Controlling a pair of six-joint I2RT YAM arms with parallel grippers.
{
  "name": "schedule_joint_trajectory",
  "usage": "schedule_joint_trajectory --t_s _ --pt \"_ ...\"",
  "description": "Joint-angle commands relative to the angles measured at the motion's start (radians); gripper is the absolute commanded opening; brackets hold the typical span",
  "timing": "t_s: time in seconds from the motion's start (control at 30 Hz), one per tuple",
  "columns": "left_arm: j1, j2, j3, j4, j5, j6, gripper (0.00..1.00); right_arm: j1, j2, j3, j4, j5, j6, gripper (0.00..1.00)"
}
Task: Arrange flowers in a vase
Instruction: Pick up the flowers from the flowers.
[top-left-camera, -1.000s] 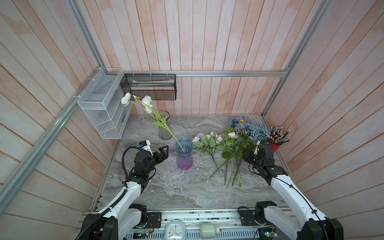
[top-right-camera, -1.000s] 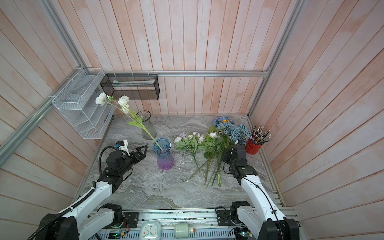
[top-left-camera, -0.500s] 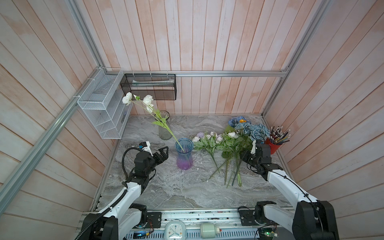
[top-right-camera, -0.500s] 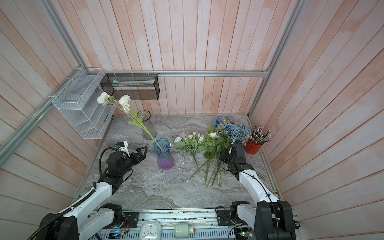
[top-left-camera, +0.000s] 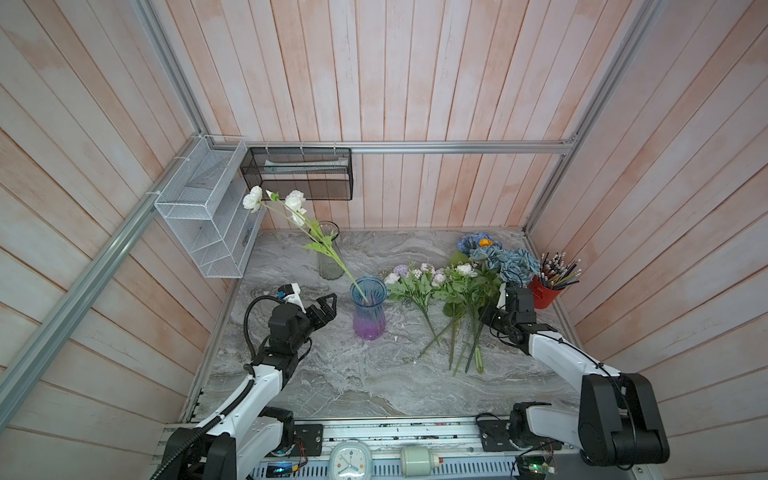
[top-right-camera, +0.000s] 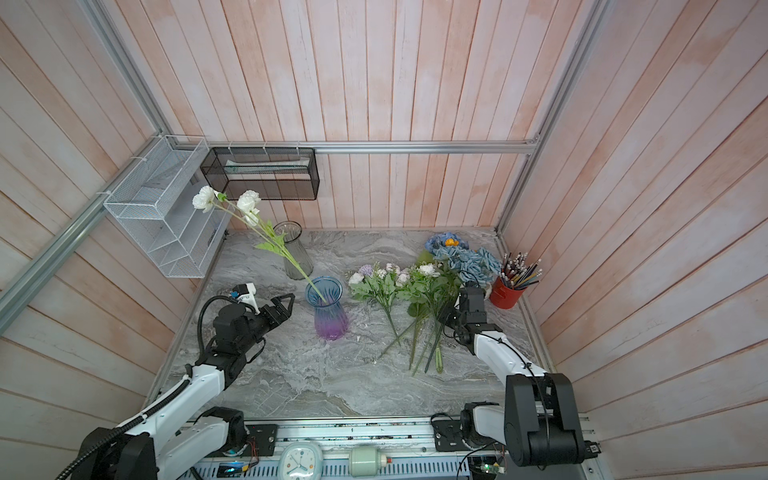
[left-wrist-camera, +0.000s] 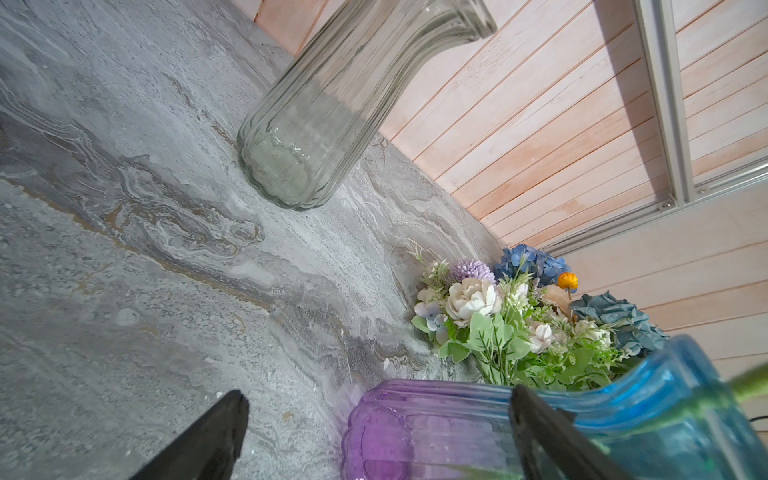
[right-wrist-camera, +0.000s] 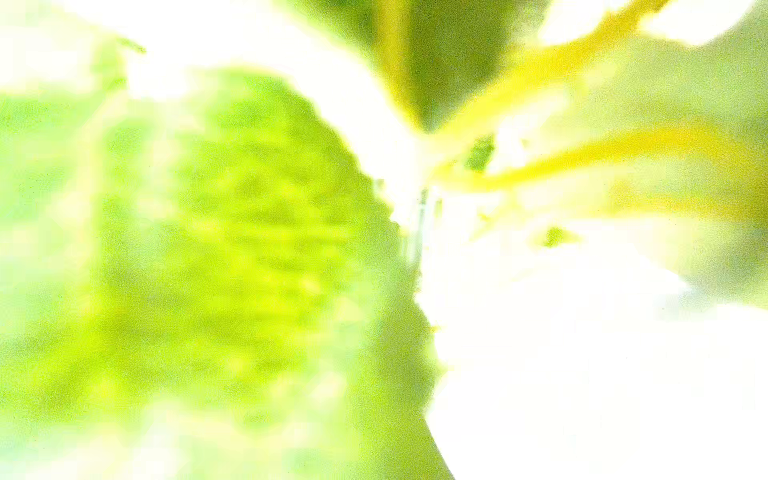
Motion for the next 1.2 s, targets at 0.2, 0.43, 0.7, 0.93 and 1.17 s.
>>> schedule_joint_trajectory --t_s 0.2,0.43,0.7,0.93,1.17 --pt "0.003 -0.005 0.001 0.018 -0.027 0.007 0.99 -0.006 -0.087 0.056 -0.055 -0.017 -0.060 0.00" --pt "0.003 -0.004 0.017 0.015 -0.031 0.013 0.99 -0.007 -0.183 0.118 -0.103 -0.003 -0.090 0.00" --pt "0.003 -0.009 0.018 0.004 -0.032 0.021 0.99 -0.006 -0.205 0.251 -0.152 0.025 -0.153 0.00" --pt "0.003 -0.009 0.019 -0.002 -0.043 0.035 0.99 -0.007 -0.197 0.421 -0.183 -0.091 -0.225 0.00" --pt "0.007 -0.015 0.053 -0.045 -0.081 0.107 1.00 0.070 -0.143 0.620 -0.085 -0.170 -0.219 0.00"
